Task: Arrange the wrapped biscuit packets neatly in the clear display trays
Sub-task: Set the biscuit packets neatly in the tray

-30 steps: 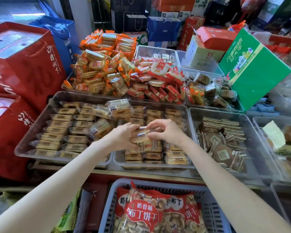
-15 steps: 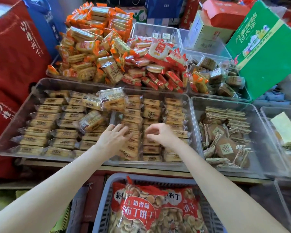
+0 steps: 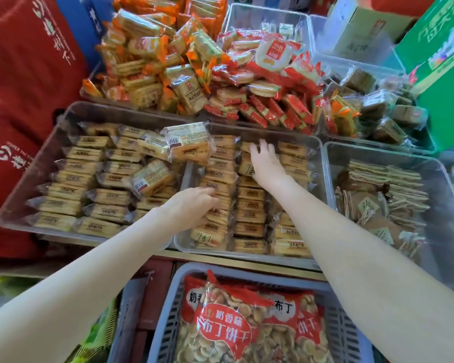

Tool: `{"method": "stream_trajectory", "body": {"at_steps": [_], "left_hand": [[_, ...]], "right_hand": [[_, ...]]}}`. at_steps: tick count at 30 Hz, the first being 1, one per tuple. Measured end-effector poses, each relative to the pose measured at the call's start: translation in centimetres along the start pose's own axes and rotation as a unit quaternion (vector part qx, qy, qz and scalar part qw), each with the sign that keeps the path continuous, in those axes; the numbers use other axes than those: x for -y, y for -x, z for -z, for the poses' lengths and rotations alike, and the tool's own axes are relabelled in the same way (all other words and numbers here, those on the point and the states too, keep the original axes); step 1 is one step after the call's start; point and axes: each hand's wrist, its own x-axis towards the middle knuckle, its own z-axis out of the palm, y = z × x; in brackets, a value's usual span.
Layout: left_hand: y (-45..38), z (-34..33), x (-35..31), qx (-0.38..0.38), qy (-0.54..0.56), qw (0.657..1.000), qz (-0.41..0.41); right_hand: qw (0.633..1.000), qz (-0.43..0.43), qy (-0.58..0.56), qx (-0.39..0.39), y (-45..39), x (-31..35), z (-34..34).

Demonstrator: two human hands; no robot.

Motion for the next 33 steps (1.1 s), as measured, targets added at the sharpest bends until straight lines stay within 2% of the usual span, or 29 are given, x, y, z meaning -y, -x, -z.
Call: {"method": "stream_trajectory", "body": {"at_steps": [3,6,8,9,11,13,15,17,19,22,24,27,31,33], "left_hand": [[-0.4,0.2,-0.1,-0.004,0.040,0.999,0.029],[-0.5,0.2,-0.2,0.005,0.086,0.995,0.060],[-0.6,0.5,-0.2,-0.001,0.113,0.991,0.074],[-0.7,0.9,-0.2,-0.020,0.133,0.988,0.079],[-0.9,2.1,-0.3,-0.115,0.182,0.973,0.086],[-1.1,3.8,-0.9,-0.234,0.262,0.931,0.099],[-1.4,5.6,-1.6,-0.293,0.376,0.871,0.121],[-1.3,7.4,-2.0,-0.283,0.496,0.812,0.124],[-0.6,8.9,-2.2,-0.261,0.584,0.763,0.096],[0.9,10.4,-2.1,-0.275,0.615,0.734,0.086],[1.8,10.9,-2.0,-0.307,0.599,0.734,0.090],[3.2,11.8,-2.2,-0.361,0.534,0.761,0.075],[4.6,12.5,-2.6,-0.376,0.308,0.869,0.087],[5.0,12.5,-2.7,-0.385,0.261,0.879,0.103]], "right_hand": [[0.999,-0.001,0.040,-0.012,-0.4,-0.2,0.0],[1.000,-0.015,-0.006,-0.026,-0.2,-0.7,0.5],[0.997,-0.017,-0.041,-0.068,0.7,-1.3,1.1],[0.993,-0.017,-0.076,-0.093,1.3,-1.7,1.5],[0.970,-0.020,-0.212,-0.117,3.1,-2.4,2.5],[0.921,-0.017,-0.378,-0.087,5.2,-3.3,3.8],[0.861,-0.004,-0.507,-0.037,7.3,-4.0,5.1],[0.818,0.018,-0.575,-0.008,8.8,-4.3,6.3],[0.793,0.035,-0.608,0.006,9.9,-4.4,7.5],[0.769,0.053,-0.637,0.031,11.3,-4.3,9.2],[0.758,0.063,-0.647,0.049,12.1,-4.2,10.1],[0.735,0.072,-0.670,0.071,13.3,-4.0,11.1],[0.720,0.070,-0.686,0.081,14.0,-3.3,12.4],[0.729,0.066,-0.678,0.070,14.1,-2.9,13.0]]}}
